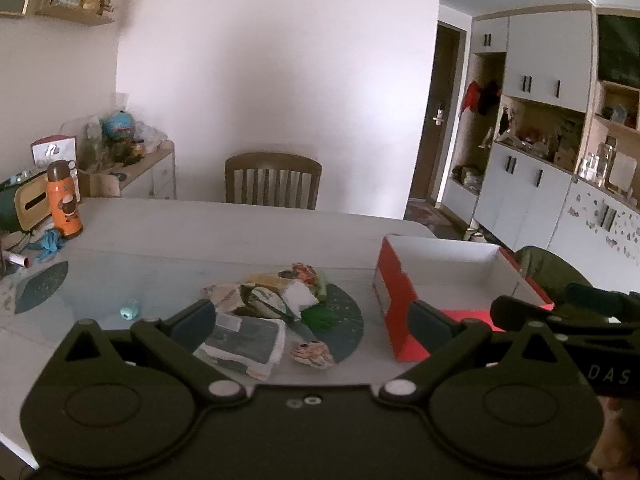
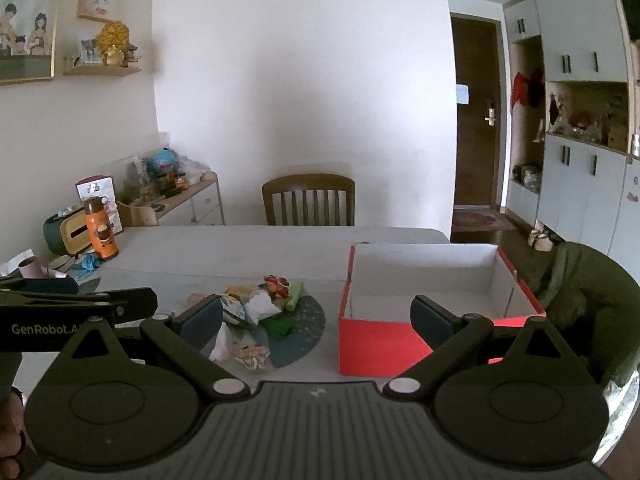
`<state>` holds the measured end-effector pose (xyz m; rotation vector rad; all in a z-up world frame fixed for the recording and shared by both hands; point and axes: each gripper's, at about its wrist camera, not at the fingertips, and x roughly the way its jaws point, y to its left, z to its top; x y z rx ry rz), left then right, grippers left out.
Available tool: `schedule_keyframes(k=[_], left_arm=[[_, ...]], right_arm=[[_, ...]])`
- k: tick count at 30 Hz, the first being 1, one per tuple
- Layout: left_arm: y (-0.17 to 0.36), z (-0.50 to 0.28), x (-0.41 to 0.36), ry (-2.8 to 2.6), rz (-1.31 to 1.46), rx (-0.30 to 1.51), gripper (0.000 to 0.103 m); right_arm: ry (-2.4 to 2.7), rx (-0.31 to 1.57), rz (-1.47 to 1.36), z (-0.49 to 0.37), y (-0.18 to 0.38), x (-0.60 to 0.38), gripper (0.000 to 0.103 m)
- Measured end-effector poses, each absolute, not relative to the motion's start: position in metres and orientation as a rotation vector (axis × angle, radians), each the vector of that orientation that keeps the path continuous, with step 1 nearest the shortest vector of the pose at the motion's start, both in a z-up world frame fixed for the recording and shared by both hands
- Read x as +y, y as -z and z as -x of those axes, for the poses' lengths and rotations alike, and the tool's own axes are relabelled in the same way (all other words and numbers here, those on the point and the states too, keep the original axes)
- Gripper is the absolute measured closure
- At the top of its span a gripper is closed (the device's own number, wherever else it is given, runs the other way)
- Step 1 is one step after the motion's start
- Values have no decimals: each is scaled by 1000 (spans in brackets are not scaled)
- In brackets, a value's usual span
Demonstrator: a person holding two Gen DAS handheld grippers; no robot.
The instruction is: Organize objects
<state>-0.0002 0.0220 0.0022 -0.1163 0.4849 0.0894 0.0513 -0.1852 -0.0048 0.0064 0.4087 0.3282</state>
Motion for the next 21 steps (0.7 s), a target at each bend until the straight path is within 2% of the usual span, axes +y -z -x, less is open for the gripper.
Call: schedule_keyframes(k=[10,21], left_arm=[[2,-36,78,-99,140,478,1],[27,-92,146,-78,161,547,1]], right_arm=[[-356,412,14,-87,5,-134,2],[-351,452,58,-137,17,-67,2]])
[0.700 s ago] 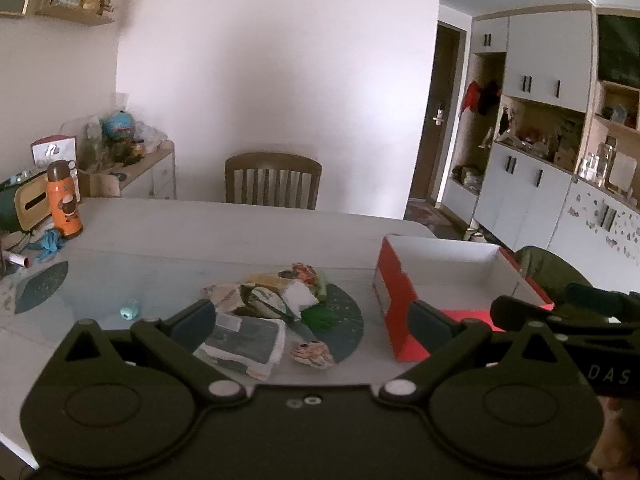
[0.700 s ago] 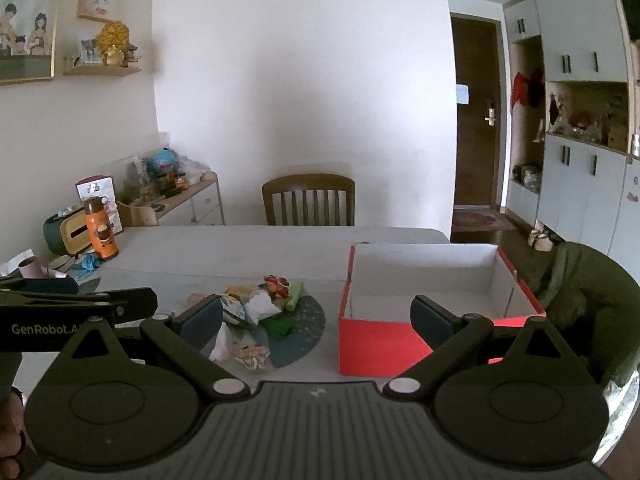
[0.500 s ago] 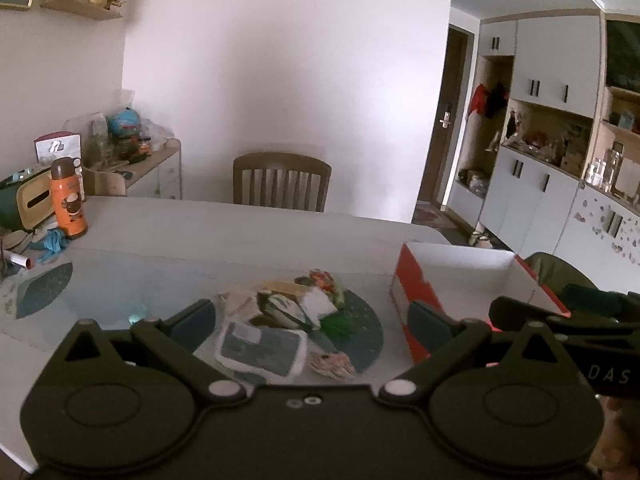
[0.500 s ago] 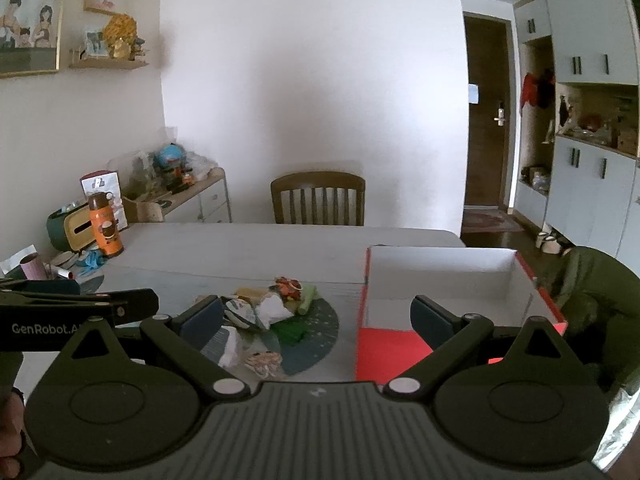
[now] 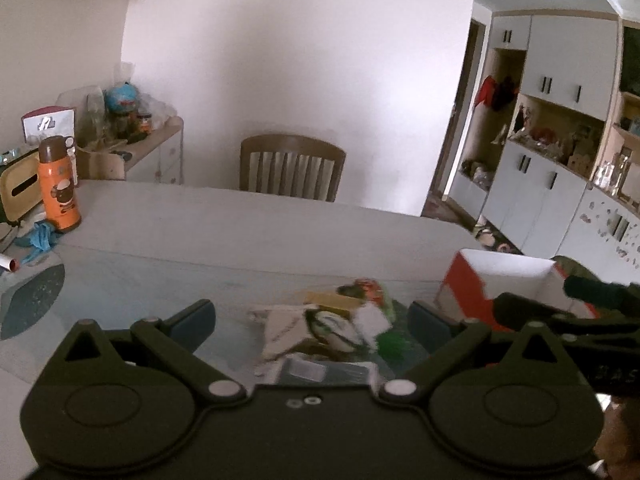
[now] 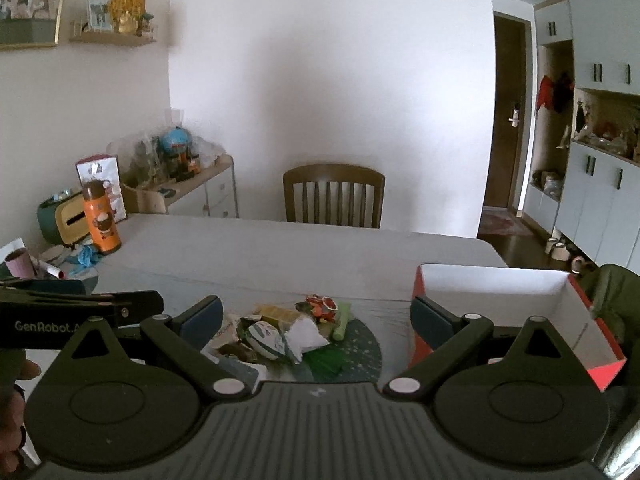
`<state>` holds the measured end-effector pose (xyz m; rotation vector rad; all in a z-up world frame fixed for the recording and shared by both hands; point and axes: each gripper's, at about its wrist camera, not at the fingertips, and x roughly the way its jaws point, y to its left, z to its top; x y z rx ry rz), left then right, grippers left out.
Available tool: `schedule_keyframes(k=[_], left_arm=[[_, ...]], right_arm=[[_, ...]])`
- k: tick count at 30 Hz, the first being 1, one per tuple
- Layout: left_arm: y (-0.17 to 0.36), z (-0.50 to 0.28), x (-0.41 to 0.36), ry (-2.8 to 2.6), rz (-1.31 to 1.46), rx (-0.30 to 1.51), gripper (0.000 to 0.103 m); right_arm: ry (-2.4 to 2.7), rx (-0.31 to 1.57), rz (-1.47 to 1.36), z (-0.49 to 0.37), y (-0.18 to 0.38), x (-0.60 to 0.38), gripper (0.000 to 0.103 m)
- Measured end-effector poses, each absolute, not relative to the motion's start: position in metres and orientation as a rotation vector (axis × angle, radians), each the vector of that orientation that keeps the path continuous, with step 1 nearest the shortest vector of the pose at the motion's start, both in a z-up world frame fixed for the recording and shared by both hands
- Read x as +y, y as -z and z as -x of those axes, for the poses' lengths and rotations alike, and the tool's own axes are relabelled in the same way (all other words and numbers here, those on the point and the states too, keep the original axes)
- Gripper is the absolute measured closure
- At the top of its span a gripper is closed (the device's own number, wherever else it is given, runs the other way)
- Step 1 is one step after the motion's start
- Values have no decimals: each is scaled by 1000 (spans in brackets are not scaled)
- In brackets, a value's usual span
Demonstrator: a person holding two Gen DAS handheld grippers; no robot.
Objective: Organize objects
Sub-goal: 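Reach the left gripper toward the small teal ball on the glass table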
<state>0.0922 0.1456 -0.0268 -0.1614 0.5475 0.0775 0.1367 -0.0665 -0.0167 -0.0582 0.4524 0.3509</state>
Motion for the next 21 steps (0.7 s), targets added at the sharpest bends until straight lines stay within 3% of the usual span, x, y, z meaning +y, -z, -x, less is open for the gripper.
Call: schedule_keyframes(k=[11,21], left_arm=[[79,-137,227,-205,134,680,3],[128,-173,271,-265,124,820,17]], right_arm=[[-435,544,161,-188,53,-12,2],[-586,670,307,-221,96,33,2]])
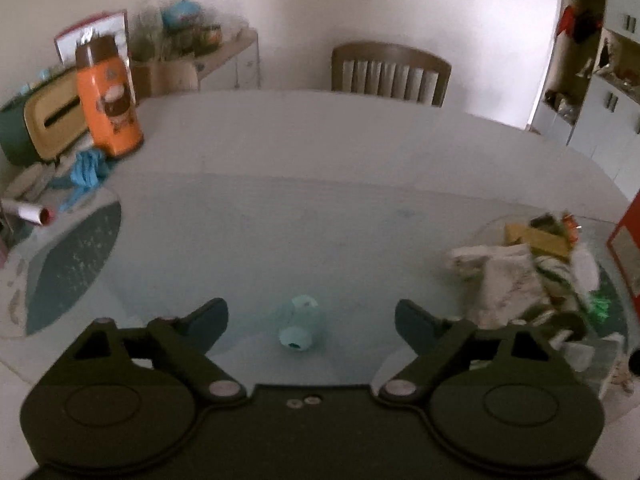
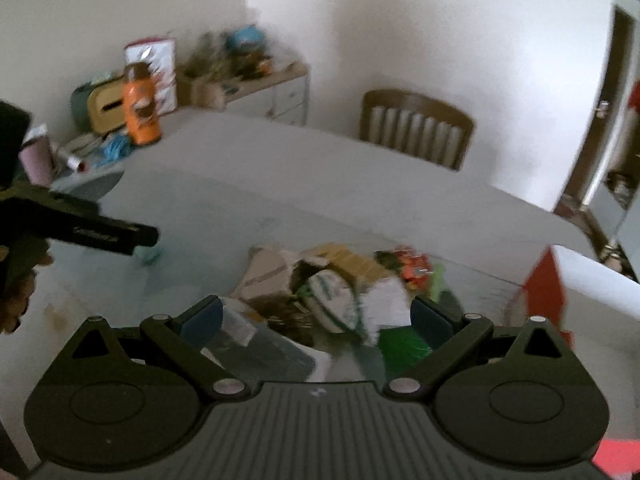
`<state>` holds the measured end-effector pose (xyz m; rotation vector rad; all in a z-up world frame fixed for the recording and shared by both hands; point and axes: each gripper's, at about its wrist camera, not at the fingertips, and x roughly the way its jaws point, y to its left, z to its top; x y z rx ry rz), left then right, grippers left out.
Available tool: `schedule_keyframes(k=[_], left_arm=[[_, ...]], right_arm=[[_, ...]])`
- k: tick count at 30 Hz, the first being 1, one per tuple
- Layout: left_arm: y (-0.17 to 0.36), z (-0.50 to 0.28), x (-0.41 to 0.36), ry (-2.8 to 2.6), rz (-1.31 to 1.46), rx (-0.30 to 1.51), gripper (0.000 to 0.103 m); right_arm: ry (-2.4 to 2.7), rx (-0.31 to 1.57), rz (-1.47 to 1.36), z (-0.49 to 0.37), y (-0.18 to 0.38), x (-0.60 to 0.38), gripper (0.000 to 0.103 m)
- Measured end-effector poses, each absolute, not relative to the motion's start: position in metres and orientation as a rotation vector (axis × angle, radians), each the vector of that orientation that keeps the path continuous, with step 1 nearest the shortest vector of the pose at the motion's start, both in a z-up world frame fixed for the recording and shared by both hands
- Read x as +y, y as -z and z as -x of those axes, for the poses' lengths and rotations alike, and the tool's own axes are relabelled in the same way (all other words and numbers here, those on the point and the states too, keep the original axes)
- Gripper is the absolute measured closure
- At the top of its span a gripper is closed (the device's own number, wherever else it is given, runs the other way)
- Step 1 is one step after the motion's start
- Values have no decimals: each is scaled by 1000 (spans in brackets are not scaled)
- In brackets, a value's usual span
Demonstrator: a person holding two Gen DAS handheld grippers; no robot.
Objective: Organize objects
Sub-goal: 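Reach the left gripper toward the small teal ball on the glass table, then grasp the teal ball with the left gripper while the right gripper grasps a green-white packet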
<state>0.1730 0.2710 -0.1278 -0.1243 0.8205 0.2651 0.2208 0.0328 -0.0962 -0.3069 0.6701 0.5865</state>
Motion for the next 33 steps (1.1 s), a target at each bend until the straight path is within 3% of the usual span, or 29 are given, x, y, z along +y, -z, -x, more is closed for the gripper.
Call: schedule_keyframes(k=[12,20,28,31,33], left_arm=[[155,-193,292,-238,135,885,32],[159,-193,296,-220,143,893,48],[162,-192,296,-217,125,886,63],[161,-192,295,-211,121,882,74],[161,-192,294,-208,120,882,74]], right_arm=[[-744,771,463,-233,127,70,4],[-759,827,510,-235,138,81,23],[-787,872,535,-232,143,85,57],[-785,876,538,-228,142,85,67],[-772,872,541,-226,141,85,71]])
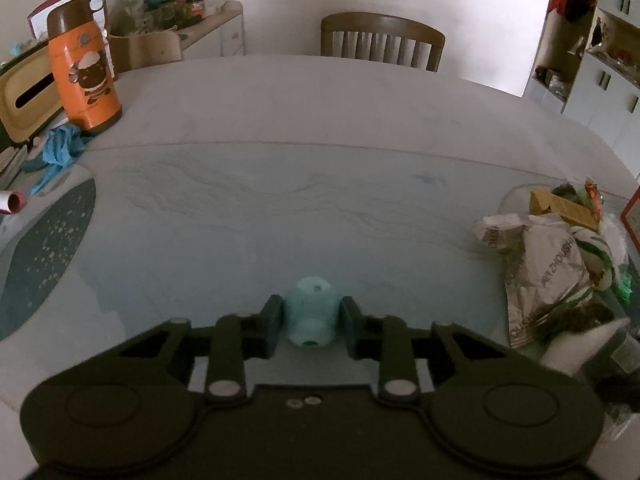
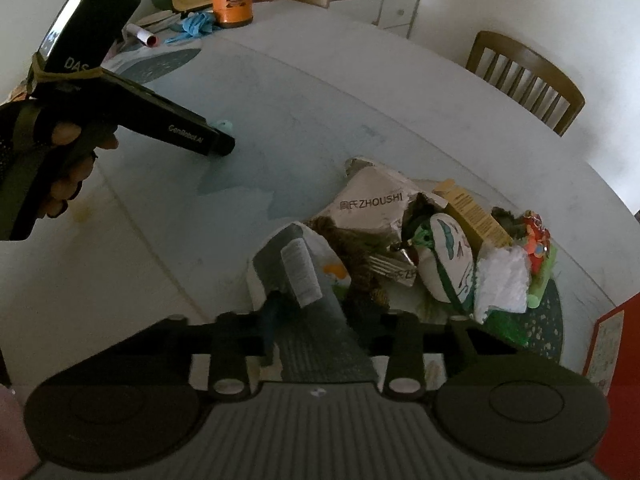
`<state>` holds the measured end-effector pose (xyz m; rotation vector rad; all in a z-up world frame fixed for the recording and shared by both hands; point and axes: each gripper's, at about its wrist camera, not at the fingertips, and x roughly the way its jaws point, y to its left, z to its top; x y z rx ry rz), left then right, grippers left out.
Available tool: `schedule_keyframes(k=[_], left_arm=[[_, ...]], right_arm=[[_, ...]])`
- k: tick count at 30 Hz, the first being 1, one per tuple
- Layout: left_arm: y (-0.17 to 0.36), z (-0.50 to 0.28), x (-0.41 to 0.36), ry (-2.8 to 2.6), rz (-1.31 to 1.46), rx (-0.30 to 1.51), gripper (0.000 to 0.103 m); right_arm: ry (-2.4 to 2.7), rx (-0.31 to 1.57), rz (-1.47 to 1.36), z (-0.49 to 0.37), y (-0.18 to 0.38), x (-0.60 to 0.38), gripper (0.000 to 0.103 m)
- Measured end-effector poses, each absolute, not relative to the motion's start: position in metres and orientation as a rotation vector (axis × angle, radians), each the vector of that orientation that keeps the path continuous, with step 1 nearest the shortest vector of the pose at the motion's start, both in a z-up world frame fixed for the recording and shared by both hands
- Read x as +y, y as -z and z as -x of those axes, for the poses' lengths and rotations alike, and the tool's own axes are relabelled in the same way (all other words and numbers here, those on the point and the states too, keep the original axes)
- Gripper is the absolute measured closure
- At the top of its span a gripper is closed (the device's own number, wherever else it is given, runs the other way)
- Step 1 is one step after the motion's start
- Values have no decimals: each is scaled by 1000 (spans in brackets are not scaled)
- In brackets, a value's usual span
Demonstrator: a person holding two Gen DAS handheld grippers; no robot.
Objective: Organize objects
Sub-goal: 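Grasp the teal ball with the left gripper while the right gripper grasps a green-white packet, then carry both items into the red-edged box and open both grippers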
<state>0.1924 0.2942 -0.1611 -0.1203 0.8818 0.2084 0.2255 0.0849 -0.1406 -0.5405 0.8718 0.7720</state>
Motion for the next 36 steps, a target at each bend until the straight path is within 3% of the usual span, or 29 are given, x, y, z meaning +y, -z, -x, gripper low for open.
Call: schedule_keyframes(k=[3,7,22,36], left_arm=[[160,-190,293,-206,114,877,74],[155,-187,290,-197,114,875,74],[90,-169,247,-46,110,815,74],[45,-179,135,96,71,766,74]], right_arm=[[-772,877,540,-221,138,86,86],[-779,878,524,-216,133,85,92],[-694,842,232,-217,65,39,93],[-508,852,-26,-232,18,-68,93]])
